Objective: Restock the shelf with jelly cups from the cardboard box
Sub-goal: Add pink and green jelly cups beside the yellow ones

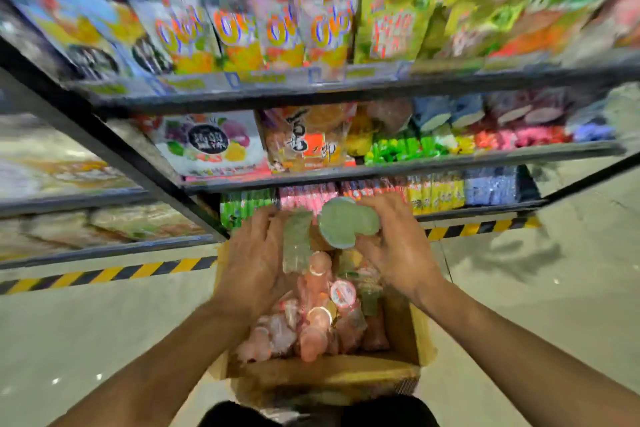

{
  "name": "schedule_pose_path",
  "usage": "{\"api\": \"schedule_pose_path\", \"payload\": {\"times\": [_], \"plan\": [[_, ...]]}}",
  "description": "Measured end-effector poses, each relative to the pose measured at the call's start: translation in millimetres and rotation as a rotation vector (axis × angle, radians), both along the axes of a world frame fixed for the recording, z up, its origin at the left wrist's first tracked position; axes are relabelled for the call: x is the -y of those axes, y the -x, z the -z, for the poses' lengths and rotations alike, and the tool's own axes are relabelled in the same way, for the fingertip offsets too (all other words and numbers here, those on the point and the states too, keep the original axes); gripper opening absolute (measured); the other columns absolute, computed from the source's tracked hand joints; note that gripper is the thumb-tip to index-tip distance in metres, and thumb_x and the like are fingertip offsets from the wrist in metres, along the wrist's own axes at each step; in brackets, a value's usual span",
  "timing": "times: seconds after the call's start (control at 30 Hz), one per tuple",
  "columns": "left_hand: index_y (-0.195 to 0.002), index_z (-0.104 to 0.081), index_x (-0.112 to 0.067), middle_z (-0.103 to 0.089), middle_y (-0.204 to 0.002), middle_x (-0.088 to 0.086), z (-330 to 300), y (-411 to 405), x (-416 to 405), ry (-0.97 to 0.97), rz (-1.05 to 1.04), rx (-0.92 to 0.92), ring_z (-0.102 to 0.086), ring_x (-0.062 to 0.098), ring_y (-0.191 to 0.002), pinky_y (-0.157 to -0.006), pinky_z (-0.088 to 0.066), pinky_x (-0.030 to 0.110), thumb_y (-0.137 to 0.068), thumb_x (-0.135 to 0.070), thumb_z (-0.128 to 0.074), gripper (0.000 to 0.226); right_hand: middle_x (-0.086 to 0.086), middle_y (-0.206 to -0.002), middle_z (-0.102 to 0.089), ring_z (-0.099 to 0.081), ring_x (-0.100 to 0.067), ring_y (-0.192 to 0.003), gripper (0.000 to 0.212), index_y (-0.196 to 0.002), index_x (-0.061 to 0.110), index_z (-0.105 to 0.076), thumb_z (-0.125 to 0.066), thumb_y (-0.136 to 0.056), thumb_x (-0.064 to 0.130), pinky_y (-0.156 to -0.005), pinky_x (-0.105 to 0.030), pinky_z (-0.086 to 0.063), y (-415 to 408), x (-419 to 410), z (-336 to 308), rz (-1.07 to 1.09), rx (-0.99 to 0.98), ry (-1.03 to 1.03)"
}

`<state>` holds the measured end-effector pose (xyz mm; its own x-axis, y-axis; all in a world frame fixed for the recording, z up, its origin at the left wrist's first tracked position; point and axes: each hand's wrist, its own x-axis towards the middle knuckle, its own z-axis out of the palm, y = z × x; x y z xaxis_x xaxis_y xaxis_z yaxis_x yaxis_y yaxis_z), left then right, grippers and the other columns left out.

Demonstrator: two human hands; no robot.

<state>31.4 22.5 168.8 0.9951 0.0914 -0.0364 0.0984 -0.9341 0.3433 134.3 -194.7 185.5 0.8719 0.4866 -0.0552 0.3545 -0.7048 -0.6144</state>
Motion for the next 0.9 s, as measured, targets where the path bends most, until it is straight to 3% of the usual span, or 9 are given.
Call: {"api": "schedule_pose_path", "payload": {"times": [0.07,0.23,0.27,0.33,0.43,0.57,0.67,0.8,0.9], "plan": [[-0.136,-0.045,-0.006,-0.044,-0.131,0.015,-72,-4,-6,-0.035,-0.030,0.019,-0.053,0.039,-0.111,-0.091,-0.048,0.048,-0.051,-0.048,-0.092,0.106,0.001,-0.116,-0.046,-0.048,-0.015,-0.104,0.049,-0.122,0.018,-0.057,-0.073,-0.076,0.023,-0.078,-0.026,-0.039,1,-2,-70,0.042,0.037,-0.052],[-0.137,-0.043,-0.013,-0.046,-0.127,0.012,-244,-9,-12,-0.017,0.009,0.220,-0.048,0.035,-0.117,-0.095,-0.045,0.048,-0.051,-0.039,-0.090,0.101,0.002,-0.104,-0.043,-0.045,-0.008,-0.092,0.044,-0.105,0.017,-0.051,-0.077,-0.071,0.011,-0.075,-0.012,-0.039,8,-12,-237,0.167,0.103,-0.226],[-0.136,-0.044,-0.013,-0.046,-0.125,0.012,-275,-9,-13,-0.032,0.012,0.265,-0.048,0.035,-0.115,-0.093,-0.046,0.048,-0.052,-0.037,-0.088,0.098,0.002,-0.104,-0.043,-0.045,-0.009,-0.092,0.044,-0.104,0.018,-0.050,-0.078,-0.071,0.011,-0.075,-0.014,-0.041,10,-14,-264,0.177,0.127,-0.259],[-0.139,-0.043,-0.012,-0.042,-0.129,0.010,-328,-8,-13,-0.043,0.004,0.313,-0.044,0.034,-0.121,-0.098,-0.043,0.046,-0.054,-0.037,-0.088,0.099,0.004,-0.104,-0.042,-0.047,-0.011,-0.093,0.044,-0.103,0.023,-0.047,-0.079,-0.073,0.015,-0.073,-0.034,-0.052,15,-16,-315,0.196,0.150,-0.324],[-0.141,-0.039,-0.013,-0.034,-0.133,0.007,-396,-7,-15,-0.044,0.044,0.419,-0.038,0.030,-0.124,-0.103,-0.038,0.042,-0.057,-0.037,-0.089,0.101,0.002,-0.104,-0.044,-0.050,-0.016,-0.093,0.044,-0.102,0.022,-0.046,-0.079,-0.072,0.018,-0.071,-0.048,-0.053,20,-18,-380,0.233,0.211,-0.423],[-0.136,-0.046,-0.012,-0.039,-0.125,0.005,-466,-11,-12,-0.056,0.055,0.568,-0.044,0.029,-0.114,-0.092,-0.043,0.043,-0.055,-0.042,-0.087,0.095,-0.006,-0.105,-0.055,-0.060,-0.026,-0.092,0.043,-0.096,0.042,-0.043,-0.071,-0.064,0.036,-0.066,-0.048,-0.054,29,-23,-447,0.316,0.212,-0.582],[-0.133,-0.048,-0.009,-0.040,-0.124,0.007,-501,-14,-9,-0.065,0.075,0.670,-0.042,0.028,-0.113,-0.094,-0.039,0.039,-0.049,-0.038,-0.090,0.098,-0.010,-0.104,-0.062,-0.066,-0.031,-0.085,0.047,-0.097,0.048,-0.042,-0.070,-0.062,0.037,-0.064,-0.042,-0.053,38,-25,-480,0.365,0.168,-0.691],[-0.133,-0.046,-0.008,-0.039,-0.124,0.007,-537,-11,-3,-0.056,0.108,0.754,-0.041,0.027,-0.111,-0.094,-0.038,0.037,-0.053,-0.039,-0.085,0.094,-0.005,-0.095,-0.061,-0.055,-0.005,-0.064,0.045,-0.106,0.031,-0.043,-0.071,-0.079,0.009,-0.056,-0.019,-0.041,49,-23,-514,0.369,0.127,-0.860],[-0.130,-0.045,-0.015,-0.039,-0.118,0.004,-555,-10,5,-0.048,0.141,0.809,-0.040,0.024,-0.105,-0.087,-0.039,0.037,-0.057,-0.047,-0.073,0.085,-0.003,-0.105,-0.060,-0.060,-0.011,-0.085,0.042,-0.106,0.022,-0.043,-0.072,-0.081,0.005,-0.072,-0.026,-0.047,53,-21,-527,0.375,0.008,-0.977]]}}
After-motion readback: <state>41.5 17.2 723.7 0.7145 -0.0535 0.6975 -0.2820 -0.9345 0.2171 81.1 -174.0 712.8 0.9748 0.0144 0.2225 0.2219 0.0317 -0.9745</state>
